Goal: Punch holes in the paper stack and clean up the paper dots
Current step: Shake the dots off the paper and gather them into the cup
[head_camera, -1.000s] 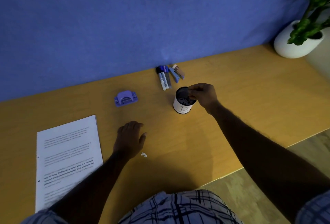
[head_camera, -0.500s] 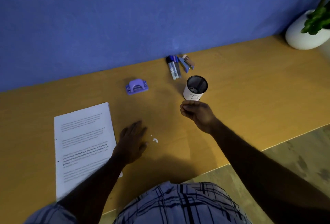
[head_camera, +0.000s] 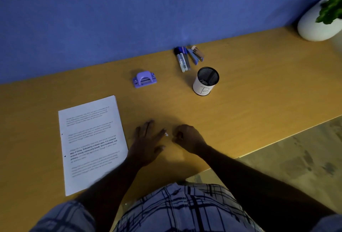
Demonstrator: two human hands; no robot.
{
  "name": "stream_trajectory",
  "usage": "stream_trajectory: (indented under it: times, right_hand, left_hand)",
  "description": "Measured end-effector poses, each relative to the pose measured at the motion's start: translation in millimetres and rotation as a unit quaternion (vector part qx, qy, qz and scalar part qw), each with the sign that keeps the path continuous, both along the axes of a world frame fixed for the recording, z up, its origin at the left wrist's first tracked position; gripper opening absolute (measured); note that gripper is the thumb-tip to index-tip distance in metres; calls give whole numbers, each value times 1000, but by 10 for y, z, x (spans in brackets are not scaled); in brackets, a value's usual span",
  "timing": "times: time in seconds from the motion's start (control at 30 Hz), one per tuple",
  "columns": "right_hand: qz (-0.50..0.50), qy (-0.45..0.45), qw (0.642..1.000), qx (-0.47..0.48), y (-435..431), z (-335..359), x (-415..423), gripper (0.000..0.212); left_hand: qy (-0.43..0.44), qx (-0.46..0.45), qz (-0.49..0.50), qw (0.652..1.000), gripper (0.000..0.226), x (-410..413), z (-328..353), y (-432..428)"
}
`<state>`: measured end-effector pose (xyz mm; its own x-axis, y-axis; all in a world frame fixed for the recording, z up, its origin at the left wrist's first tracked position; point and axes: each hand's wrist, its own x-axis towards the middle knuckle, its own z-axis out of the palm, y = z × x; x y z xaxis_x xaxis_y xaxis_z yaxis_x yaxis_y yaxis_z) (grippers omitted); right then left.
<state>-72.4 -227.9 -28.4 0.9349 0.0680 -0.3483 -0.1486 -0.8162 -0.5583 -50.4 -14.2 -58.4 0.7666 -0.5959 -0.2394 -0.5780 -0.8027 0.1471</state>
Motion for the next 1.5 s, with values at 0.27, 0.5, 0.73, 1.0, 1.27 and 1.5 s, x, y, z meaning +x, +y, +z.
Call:
stream_trajectory:
  times: [0.27,0.5,0.73,1.0,1.27,1.5]
  right_hand:
    - [55,-56,997,-6,94,-48,80,33]
    - [88,-75,993,-13,130,-51,205,30]
    - [92,-99,991,-14,107,-139,219,14]
    - [118,-98,985,-73,159,-184,227,15]
    - [122,-66,984,-113,195,-254,163,25]
    - [-229,72,877,415,106,137,247,19]
  left_hand:
    - [29,-134,110,984,40,56,70,-137]
    - [27,-153,140,978,27,174,21,-181]
    - [35,-179,146,972,15,198,36,-195]
    - [21,-176,128,976,11,194,27,-246]
    - [0,-160,79,984,16,210,-64,-262]
    - [137,-407,266,863,18,328,112,-485]
